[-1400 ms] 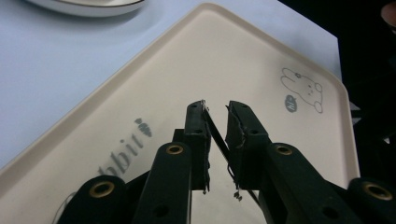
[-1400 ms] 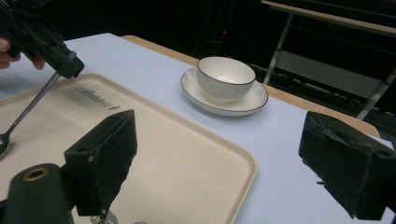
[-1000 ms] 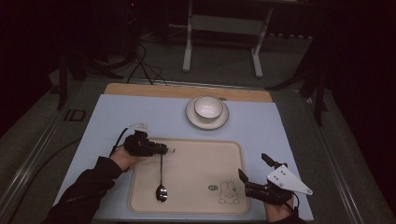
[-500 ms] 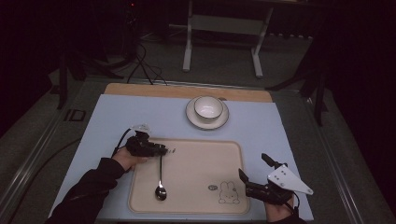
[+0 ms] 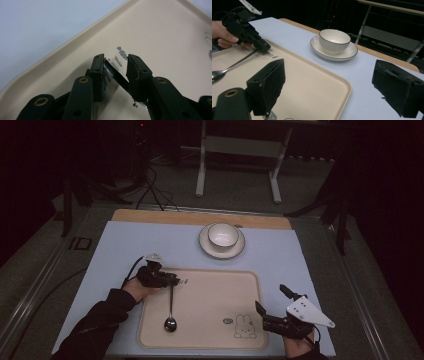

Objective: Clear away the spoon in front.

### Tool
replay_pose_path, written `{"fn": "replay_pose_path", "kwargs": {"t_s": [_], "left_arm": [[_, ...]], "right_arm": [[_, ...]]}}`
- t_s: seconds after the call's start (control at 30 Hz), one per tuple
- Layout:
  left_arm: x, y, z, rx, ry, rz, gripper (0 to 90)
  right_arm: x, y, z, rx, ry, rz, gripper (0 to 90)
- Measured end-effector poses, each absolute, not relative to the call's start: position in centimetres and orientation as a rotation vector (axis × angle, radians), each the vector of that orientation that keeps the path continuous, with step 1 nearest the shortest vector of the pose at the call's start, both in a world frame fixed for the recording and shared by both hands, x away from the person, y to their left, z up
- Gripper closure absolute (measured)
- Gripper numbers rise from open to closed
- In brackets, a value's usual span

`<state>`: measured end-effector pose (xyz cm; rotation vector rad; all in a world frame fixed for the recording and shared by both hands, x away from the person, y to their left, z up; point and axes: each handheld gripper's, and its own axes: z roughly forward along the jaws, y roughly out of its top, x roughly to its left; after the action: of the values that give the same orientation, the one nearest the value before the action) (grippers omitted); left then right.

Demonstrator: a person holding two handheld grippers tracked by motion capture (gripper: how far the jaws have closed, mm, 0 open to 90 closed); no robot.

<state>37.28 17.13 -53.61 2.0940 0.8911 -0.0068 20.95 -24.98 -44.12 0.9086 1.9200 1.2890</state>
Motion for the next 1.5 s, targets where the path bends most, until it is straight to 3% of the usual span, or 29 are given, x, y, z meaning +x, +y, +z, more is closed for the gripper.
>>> {"fn": "replay_pose_path", "kwargs": {"t_s": [0.63, 0.9, 1.13, 1.2, 1.37, 1.5], "left_arm": [[36.7, 16.7, -51.8, 2.064, 0.875, 0.077, 58.6], [35.8, 16.6, -50.4, 2.067, 0.868, 0.101, 45.4], [35.1, 17.0, -48.2, 2.021, 0.88, 0.093, 23.0], [34.9, 17.3, -47.8, 2.011, 0.812, 0.041, 11.0], [34.3, 17.7, -47.1, 1.971, 0.8, 0.033, 1.8], [33.5, 17.7, -46.3, 1.942, 0.797, 0.063, 1.2]], "right_arm": [[21.0, -24.9, -44.1, 0.91, 1.923, 1.286, 11.4], [21.0, -25.0, -44.1, 0.91, 1.917, 1.289, 11.4], [21.0, -25.0, -44.1, 0.914, 1.919, 1.287, 11.4], [21.0, -25.0, -44.1, 0.914, 1.918, 1.287, 11.4], [21.1, -25.0, -44.2, 0.916, 1.921, 1.284, 11.4], [21.1, -25.0, -44.2, 0.917, 1.924, 1.287, 11.4]]}}
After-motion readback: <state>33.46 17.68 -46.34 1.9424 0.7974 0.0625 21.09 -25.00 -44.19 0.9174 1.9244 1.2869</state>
